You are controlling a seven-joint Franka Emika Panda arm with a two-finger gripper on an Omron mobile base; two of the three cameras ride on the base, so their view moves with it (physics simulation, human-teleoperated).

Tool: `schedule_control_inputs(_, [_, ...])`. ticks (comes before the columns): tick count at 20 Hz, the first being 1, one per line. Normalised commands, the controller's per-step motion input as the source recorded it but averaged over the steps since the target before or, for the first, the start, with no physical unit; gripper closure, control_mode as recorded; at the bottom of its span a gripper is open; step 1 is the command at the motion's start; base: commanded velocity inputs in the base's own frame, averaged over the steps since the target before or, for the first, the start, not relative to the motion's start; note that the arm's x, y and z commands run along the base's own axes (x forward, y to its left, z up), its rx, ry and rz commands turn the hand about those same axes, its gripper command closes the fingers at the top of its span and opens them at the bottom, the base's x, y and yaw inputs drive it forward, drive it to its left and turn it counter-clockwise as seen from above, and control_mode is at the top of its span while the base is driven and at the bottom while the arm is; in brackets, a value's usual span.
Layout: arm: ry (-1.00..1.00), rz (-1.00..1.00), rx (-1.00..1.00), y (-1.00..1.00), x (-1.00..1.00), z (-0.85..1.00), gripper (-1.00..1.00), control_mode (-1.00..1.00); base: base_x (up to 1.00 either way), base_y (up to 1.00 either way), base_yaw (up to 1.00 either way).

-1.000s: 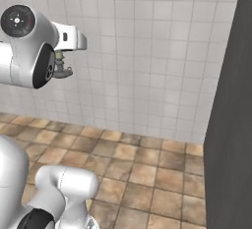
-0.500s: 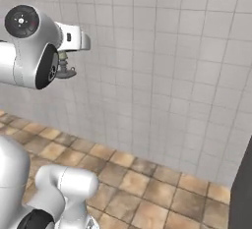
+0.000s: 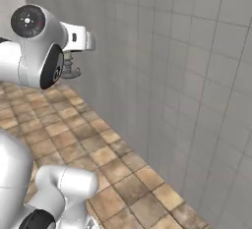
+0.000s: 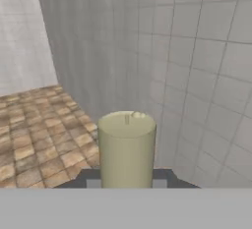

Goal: Get the candle and the liquor from the cabinet and move them to the dining counter.

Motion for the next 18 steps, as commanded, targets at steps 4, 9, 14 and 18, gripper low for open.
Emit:
schedule_control_inputs(4, [0.00,0.00,0.00,0.00,0.00,0.00,1.00,1.00,0.38,0.00,0.92])
schedule_control_inputs(9, [0.00,0.00,0.00,0.00,0.00,0.00,1.00,1.00,0.51,0.00,0.89])
schedule_control_inputs(14, [0.00,0.00,0.00,0.00,0.00,0.00,1.00,1.00,0.71,-0.14,0.80])
schedule_control_inputs(18, [0.00,0.00,0.00,0.00,0.00,0.00,1.00,1.00,0.70,-0.52,0.64])
